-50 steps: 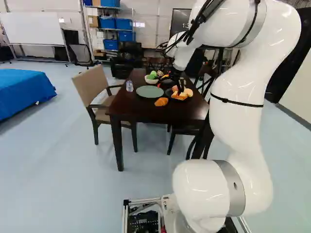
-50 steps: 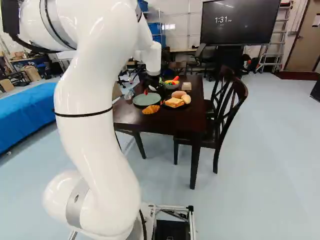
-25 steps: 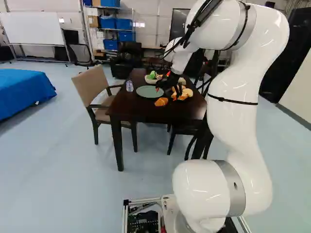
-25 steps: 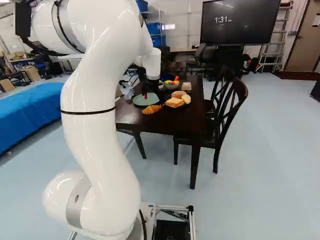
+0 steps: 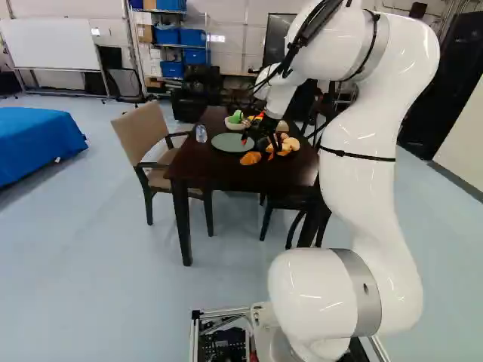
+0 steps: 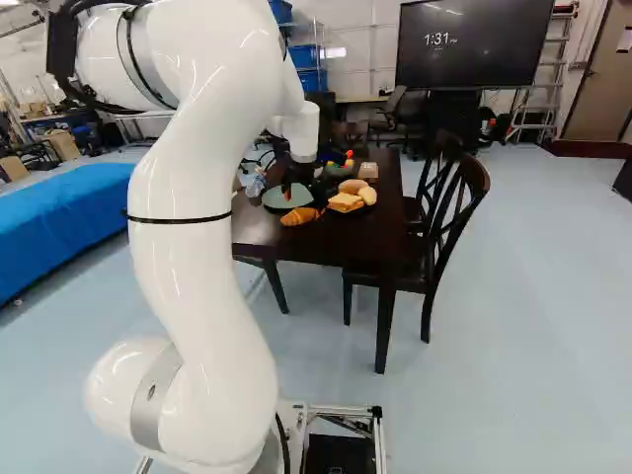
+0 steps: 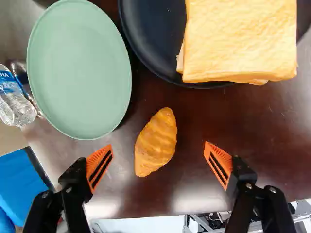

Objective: Move the croissant to the empty plate

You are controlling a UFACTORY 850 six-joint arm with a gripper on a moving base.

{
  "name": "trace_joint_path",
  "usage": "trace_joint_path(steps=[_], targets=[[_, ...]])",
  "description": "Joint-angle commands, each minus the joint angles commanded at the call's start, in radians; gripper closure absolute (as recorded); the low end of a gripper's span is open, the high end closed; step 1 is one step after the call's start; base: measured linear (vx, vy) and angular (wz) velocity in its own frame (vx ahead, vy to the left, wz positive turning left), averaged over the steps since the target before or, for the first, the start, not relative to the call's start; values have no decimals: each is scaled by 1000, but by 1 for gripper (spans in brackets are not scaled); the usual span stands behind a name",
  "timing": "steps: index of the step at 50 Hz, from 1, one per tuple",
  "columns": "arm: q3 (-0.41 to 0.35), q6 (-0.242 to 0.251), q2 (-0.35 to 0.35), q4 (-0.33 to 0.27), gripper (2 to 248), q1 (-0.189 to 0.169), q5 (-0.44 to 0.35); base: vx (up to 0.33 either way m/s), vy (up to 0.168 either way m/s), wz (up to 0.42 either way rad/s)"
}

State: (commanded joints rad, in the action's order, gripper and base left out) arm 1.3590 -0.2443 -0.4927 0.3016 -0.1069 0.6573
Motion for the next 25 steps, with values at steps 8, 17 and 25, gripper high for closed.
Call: trace_joint_path(steps=[8, 17, 25], targets=[[0, 0, 0, 0, 3, 0, 0, 0, 0, 0], [0, 0, 0, 0, 3, 0, 0, 0, 0, 0], [0, 0, 0, 0, 4, 0, 0, 0, 0, 0]])
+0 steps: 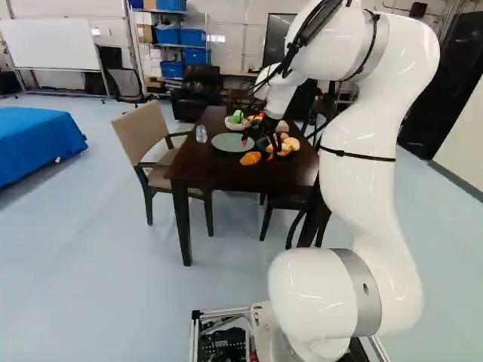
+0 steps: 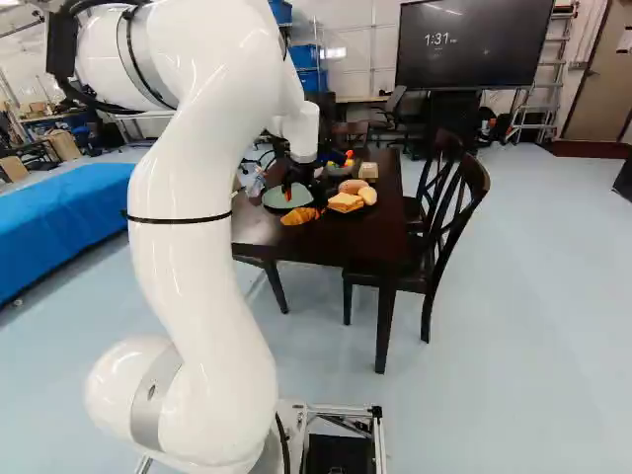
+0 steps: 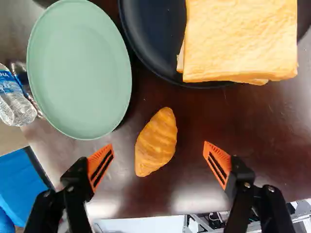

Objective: Move the croissant to the empty plate

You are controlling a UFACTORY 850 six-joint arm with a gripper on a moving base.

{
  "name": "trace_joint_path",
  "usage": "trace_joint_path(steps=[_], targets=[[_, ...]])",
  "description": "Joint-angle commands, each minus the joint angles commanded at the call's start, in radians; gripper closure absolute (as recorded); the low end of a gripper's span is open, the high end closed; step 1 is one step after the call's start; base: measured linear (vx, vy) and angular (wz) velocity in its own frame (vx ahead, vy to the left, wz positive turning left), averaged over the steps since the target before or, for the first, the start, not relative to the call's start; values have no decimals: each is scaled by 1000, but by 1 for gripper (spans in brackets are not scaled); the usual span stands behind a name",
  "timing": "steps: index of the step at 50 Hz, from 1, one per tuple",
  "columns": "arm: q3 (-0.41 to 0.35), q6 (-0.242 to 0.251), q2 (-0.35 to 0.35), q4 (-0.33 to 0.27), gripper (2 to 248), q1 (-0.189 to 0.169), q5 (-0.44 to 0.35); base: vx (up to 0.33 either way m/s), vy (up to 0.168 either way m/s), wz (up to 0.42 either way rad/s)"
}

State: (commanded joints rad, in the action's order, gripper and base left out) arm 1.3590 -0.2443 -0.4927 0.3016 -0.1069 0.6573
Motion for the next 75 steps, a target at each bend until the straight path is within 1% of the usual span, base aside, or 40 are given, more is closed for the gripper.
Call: trace_joint_path(steps=[2, 3, 7, 8, 12, 13, 18, 19, 23, 24, 28, 29, 33, 34, 39, 40, 44, 45, 49, 50, 55, 56, 60, 61, 65, 66, 75], targets=[[0, 0, 0, 0, 4, 0, 0, 0, 0, 0], [0, 0, 0, 0, 17, 0, 0, 0, 0, 0], [0, 0, 0, 0, 17, 0, 0, 0, 0, 0], [0, 0, 0, 0, 30, 0, 0, 0, 0, 0], [0, 0, 0, 0, 30, 0, 0, 0, 0, 0], [0, 0, 0, 0, 42, 0, 0, 0, 0, 0], [0, 0, 0, 0, 42, 0, 0, 0, 0, 0], [0, 0, 0, 0, 54, 0, 0, 0, 0, 0], [0, 0, 0, 0, 54, 0, 0, 0, 0, 0], [0, 0, 0, 0, 66, 0, 0, 0, 0, 0], [0, 0, 0, 0, 66, 0, 0, 0, 0, 0], [0, 0, 0, 0, 79, 0, 0, 0, 0, 0], [0, 0, 0, 0, 79, 0, 0, 0, 0, 0], [0, 0, 0, 0, 91, 0, 0, 0, 0, 0], [0, 0, 0, 0, 91, 0, 0, 0, 0, 0], [0, 0, 0, 0, 103, 0, 0, 0, 0, 0], [0, 0, 0, 0, 103, 0, 0, 0, 0, 0], [0, 0, 0, 0, 115, 0, 0, 0, 0, 0], [0, 0, 0, 0, 115, 0, 0, 0, 0, 0], [0, 0, 0, 0, 127, 0, 0, 0, 0, 0], [0, 0, 0, 0, 127, 0, 0, 0, 0, 0], [0, 0, 0, 0, 139, 0, 0, 0, 0, 0], [0, 0, 0, 0, 139, 0, 0, 0, 0, 0], [0, 0, 0, 0, 149, 0, 0, 0, 0, 0], [0, 0, 0, 0, 149, 0, 0, 0, 0, 0], [0, 0, 0, 0, 154, 0, 0, 0, 0, 0], [0, 0, 0, 0, 153, 0, 0, 0, 0, 0]])
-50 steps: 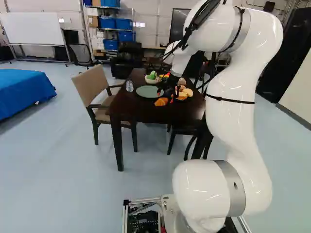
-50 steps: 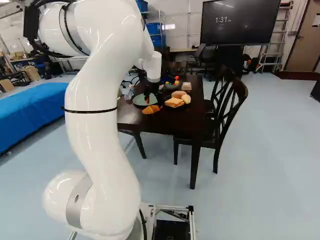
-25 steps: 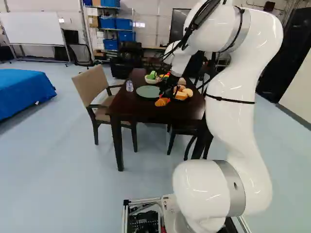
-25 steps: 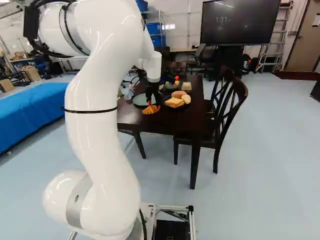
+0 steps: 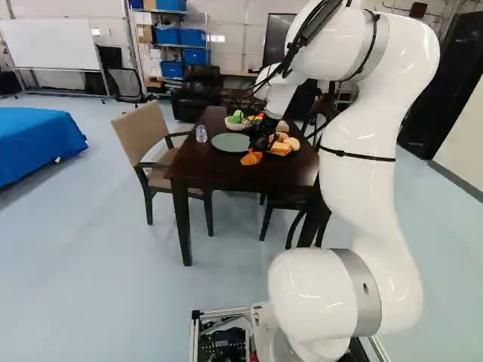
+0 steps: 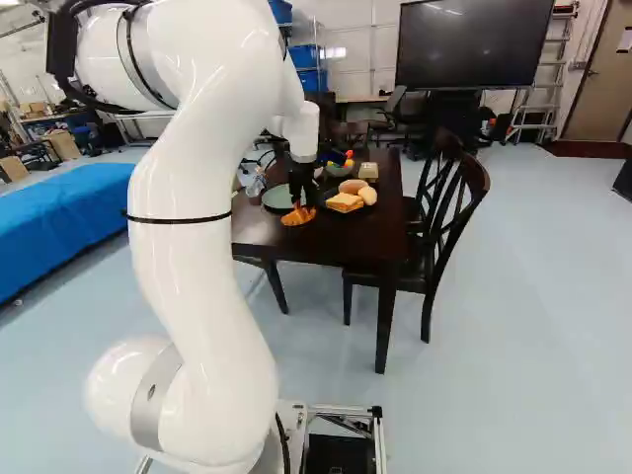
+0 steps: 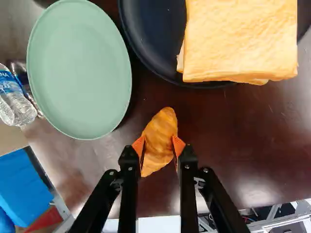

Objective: Move the croissant to the empty plate

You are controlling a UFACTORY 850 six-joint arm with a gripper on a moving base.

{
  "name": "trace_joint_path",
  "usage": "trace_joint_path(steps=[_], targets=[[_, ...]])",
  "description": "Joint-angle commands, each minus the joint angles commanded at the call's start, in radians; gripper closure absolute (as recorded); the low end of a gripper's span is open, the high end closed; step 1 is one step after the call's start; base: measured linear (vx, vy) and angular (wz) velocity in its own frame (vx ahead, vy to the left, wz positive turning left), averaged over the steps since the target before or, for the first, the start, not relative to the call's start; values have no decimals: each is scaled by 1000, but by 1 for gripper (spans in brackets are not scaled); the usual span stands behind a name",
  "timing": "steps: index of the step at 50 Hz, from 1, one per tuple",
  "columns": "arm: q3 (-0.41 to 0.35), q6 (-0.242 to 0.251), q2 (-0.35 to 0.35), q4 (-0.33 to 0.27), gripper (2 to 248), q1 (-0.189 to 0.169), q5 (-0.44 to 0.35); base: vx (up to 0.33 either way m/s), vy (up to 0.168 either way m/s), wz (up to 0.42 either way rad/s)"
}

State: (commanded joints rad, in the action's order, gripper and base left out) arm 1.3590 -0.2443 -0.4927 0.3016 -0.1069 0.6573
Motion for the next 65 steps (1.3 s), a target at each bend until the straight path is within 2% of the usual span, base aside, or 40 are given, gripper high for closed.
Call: trace_joint_path(steps=[44, 53, 65], targets=[[-21, 0, 105, 0, 153, 4, 0, 0, 0, 0], [-16, 0, 122, 0, 153, 13, 0, 0, 0, 0], [25, 0, 116, 0, 153, 41, 0, 0, 0, 0]])
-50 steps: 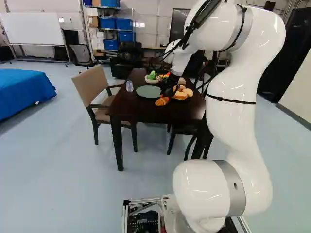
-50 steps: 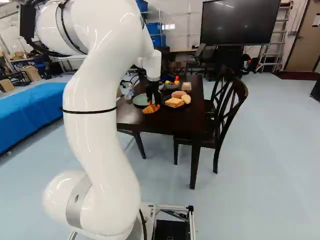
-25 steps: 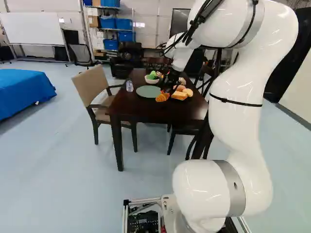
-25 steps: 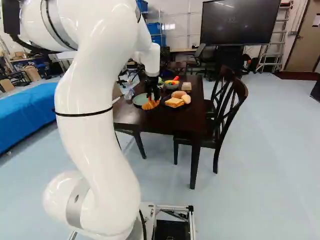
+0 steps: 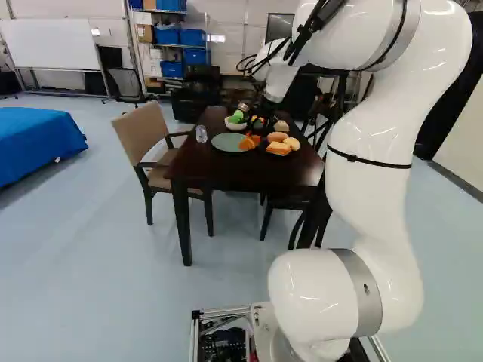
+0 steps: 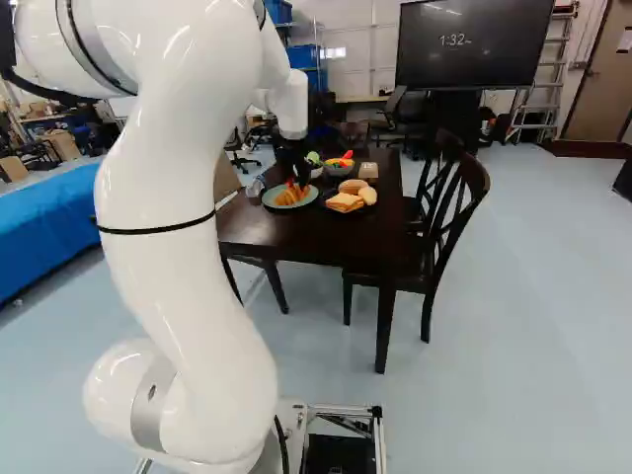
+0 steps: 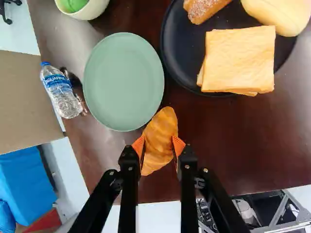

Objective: Move the croissant to the empty plate

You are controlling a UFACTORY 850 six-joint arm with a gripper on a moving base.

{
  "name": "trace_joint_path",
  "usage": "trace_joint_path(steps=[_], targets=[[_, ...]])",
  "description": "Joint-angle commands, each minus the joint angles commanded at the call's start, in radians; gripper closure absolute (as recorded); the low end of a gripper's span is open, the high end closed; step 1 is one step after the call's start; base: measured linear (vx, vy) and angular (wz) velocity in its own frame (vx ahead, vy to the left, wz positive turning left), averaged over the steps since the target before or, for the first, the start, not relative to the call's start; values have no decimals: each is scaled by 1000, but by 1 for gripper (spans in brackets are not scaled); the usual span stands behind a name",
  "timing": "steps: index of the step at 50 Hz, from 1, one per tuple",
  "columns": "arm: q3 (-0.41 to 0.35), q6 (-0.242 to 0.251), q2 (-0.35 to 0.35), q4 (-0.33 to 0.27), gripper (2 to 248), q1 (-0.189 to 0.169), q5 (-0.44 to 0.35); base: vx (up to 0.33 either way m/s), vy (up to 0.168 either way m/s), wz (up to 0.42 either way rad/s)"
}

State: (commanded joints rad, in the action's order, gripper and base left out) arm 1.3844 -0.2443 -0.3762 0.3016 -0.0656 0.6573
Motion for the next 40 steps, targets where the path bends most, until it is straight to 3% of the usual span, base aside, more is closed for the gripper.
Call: trace_joint_path(steps=[40], targets=[[230, 0, -168, 0, 153, 44, 0, 0, 0, 0]])
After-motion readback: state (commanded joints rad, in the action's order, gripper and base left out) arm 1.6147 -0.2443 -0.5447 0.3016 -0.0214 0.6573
